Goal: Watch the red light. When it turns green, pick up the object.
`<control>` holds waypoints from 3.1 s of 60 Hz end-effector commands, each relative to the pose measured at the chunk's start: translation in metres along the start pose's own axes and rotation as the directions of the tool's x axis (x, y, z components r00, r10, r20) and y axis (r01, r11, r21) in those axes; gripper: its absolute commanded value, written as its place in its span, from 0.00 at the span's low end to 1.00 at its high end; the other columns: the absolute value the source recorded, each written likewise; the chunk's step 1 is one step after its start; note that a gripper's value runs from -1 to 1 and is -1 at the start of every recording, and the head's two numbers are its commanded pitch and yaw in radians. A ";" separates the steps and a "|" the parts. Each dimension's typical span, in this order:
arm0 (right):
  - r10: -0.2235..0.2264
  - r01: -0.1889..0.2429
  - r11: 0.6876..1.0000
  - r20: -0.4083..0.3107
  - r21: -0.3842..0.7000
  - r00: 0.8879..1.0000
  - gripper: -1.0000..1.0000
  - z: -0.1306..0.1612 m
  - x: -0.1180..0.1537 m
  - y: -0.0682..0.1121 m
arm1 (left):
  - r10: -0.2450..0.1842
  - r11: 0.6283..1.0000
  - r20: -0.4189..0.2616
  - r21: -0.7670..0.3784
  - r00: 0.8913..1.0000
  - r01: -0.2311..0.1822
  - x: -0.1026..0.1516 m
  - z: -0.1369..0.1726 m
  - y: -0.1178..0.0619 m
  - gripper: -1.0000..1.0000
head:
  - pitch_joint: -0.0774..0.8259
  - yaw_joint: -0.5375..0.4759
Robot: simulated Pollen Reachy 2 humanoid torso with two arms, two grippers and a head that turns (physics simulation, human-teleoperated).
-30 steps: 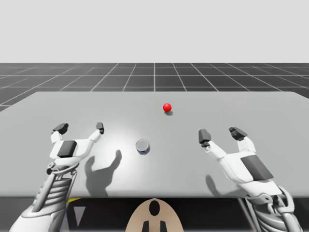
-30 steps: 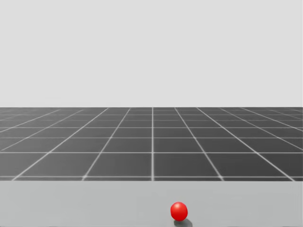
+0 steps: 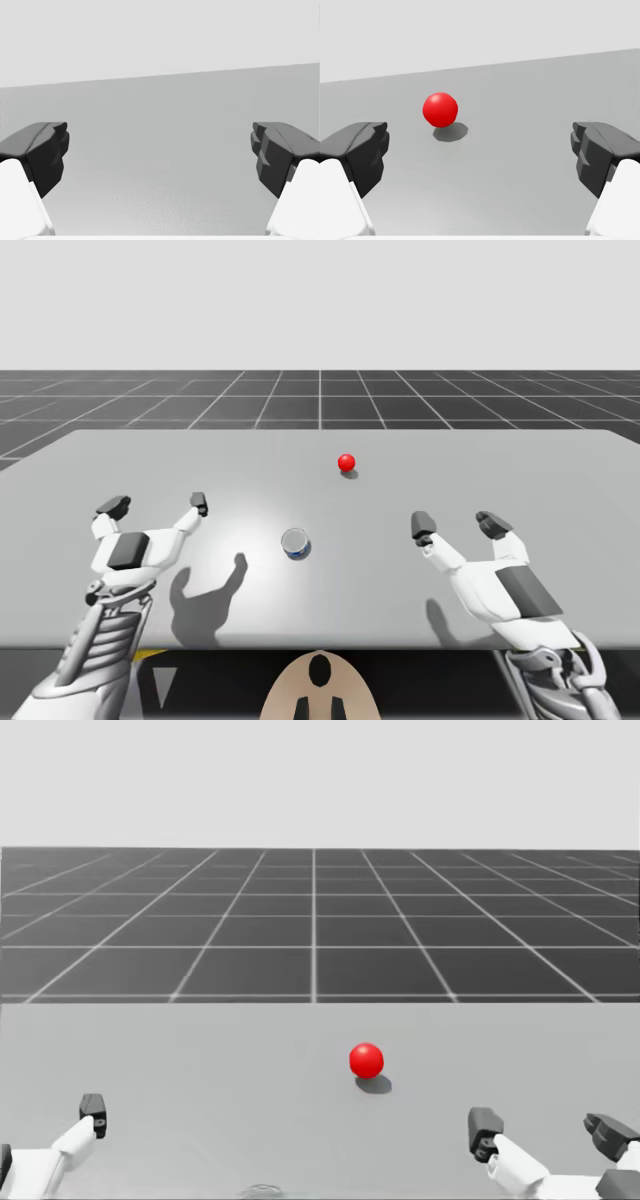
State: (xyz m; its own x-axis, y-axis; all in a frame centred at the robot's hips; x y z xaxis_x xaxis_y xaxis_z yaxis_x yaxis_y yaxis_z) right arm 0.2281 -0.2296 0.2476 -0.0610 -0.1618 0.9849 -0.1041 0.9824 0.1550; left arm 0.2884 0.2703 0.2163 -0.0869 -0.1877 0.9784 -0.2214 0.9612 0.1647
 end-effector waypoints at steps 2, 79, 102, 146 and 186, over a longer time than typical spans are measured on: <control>-0.027 0.027 0.999 -0.009 -0.017 1.000 0.00 0.000 -0.005 0.005 | 0.005 1.000 0.031 0.002 1.000 -0.005 0.002 0.001 0.001 0.00 | 0.40 0.51; -0.020 0.020 1.000 0.020 -0.003 1.000 0.00 0.001 -0.005 0.006 | -0.003 1.000 0.038 -0.015 0.999 0.004 0.004 0.003 -0.002 0.00 | 0.54 0.44; -0.013 0.013 1.000 0.021 -0.003 1.000 0.00 0.001 -0.005 0.006 | -0.005 1.000 0.035 -0.019 0.999 0.005 0.003 0.003 -0.002 0.00 | 0.55 0.44; -0.004 0.004 1.000 0.010 0.009 1.000 0.00 0.002 -0.007 0.007 | -0.022 0.999 0.022 -0.036 1.000 0.022 0.000 0.002 -0.006 0.00 | 0.81 0.59; -0.001 0.001 1.000 0.006 -0.001 1.000 0.00 0.000 -0.007 0.004 | 0.032 0.805 -0.148 -0.583 0.988 -0.113 0.034 0.051 -0.032 0.00 | 0.84 0.63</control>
State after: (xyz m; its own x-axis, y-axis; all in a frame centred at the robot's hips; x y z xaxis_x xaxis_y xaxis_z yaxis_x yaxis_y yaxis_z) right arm 0.2280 -0.2258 0.2427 -0.0701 -0.1432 0.9872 -0.1089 0.9848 0.1351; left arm 0.2571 0.2353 0.2354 -0.0114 -0.1389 0.9902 0.2319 0.9629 0.1377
